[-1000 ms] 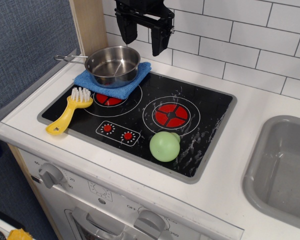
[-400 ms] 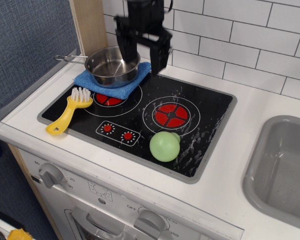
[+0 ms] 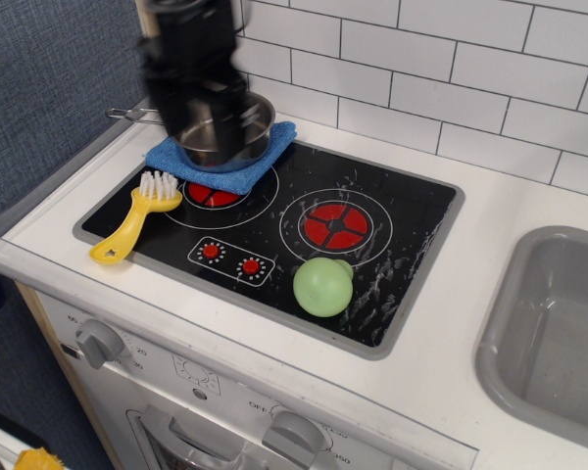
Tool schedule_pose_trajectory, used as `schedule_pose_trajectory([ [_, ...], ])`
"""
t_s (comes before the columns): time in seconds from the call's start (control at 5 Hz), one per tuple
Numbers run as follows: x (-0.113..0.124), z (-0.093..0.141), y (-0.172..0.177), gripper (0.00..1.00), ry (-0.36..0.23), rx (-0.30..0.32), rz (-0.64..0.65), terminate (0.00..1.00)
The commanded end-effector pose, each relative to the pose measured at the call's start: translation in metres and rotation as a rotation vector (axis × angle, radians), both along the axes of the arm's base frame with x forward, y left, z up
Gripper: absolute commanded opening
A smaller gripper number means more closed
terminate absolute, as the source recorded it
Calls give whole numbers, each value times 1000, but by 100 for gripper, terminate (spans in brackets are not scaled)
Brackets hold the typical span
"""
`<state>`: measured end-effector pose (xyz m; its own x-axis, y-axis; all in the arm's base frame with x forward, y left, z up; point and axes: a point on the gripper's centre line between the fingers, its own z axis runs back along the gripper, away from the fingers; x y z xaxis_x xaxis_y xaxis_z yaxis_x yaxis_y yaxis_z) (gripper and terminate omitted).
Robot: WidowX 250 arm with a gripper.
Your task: Move brush from front left to back right of stovetop
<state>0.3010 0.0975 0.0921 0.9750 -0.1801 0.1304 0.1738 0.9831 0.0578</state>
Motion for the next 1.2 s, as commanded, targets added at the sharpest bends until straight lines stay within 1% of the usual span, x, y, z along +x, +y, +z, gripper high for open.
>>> schedule_pose_trajectory([
  [0.0,-23,-27,45,100,16,71,98,0],
  [0.2,-27,-41,54,100,25,74,143,0],
  [0.4,-27,-59,57,100,48,78,162,0],
  [0.6,-26,-77,60,100,95,79,200,0],
  [0.8,-24,-84,58,100,103,75,208,0],
  [1.0,-23,-83,56,0,79,72,202,0],
])
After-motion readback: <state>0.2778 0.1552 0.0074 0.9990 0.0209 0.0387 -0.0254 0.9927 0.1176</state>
